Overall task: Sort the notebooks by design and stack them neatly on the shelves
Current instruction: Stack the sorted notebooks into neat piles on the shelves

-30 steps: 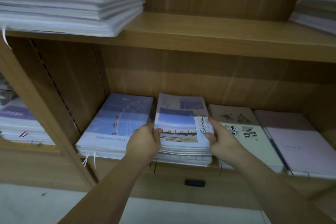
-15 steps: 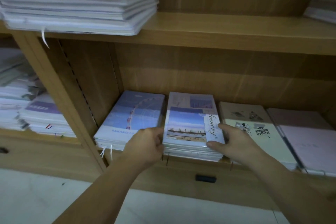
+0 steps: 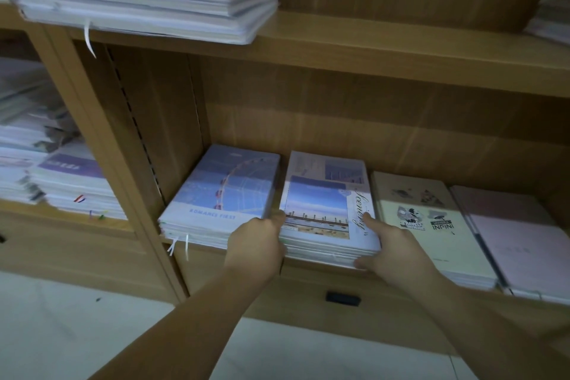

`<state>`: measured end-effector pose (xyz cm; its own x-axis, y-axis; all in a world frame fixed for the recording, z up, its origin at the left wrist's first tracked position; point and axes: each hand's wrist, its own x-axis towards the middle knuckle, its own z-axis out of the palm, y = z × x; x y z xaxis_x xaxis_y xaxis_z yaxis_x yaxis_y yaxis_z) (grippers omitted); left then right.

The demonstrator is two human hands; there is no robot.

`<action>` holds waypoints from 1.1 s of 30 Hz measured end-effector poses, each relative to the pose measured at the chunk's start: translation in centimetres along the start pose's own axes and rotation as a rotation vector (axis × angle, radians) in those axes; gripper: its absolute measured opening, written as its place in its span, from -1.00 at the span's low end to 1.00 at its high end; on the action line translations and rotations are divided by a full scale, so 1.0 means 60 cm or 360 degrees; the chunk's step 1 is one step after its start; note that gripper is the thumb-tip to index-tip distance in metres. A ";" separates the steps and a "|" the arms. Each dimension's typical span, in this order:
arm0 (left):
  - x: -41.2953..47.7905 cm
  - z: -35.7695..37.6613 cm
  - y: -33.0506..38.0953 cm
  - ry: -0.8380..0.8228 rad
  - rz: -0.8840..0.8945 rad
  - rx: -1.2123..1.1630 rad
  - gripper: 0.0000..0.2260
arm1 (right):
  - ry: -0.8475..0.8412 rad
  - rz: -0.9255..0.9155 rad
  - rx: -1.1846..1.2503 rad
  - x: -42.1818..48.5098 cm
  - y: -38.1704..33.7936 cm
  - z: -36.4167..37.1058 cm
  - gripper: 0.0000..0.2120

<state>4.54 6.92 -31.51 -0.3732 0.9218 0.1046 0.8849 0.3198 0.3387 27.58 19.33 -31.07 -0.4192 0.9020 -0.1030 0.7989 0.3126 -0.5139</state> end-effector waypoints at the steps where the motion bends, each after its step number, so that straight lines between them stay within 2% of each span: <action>1: 0.001 0.002 0.000 0.0004 0.0001 -0.0017 -0.54 | 0.0009 -0.0008 0.0007 0.000 0.003 0.001 -0.03; 6: 0.004 0.002 -0.007 -0.0021 -0.0009 -0.0168 -0.53 | 0.0006 -0.0024 0.0028 -0.001 0.007 0.004 -0.03; 10: 0.006 0.006 -0.004 -0.0006 0.0005 -0.0183 -0.55 | -0.0094 -0.0019 0.0164 0.000 0.004 -0.006 0.01; 16: 0.010 0.006 -0.007 0.0025 0.0000 -0.0212 -0.52 | -0.0131 -0.0016 0.0293 0.001 0.011 -0.012 -0.05; 24: 0.009 0.008 -0.002 0.0042 0.0039 -0.0160 -0.57 | -0.0078 -0.0002 0.0135 -0.001 0.006 -0.008 -0.01; 29: 0.000 0.010 0.004 0.0050 -0.0024 -0.0198 -0.49 | -0.0077 -0.0011 -0.0037 -0.005 -0.004 -0.002 -0.09; 33: -0.007 0.017 0.003 -0.0017 -0.0061 -0.0327 -0.42 | -0.0069 0.0002 0.0068 -0.010 -0.004 -0.004 -0.09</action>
<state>5.16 6.79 -32.43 -0.4014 0.9125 0.0787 0.7944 0.3040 0.5259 27.74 18.80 -30.66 -0.4374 0.8883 -0.1402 0.7807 0.2977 -0.5495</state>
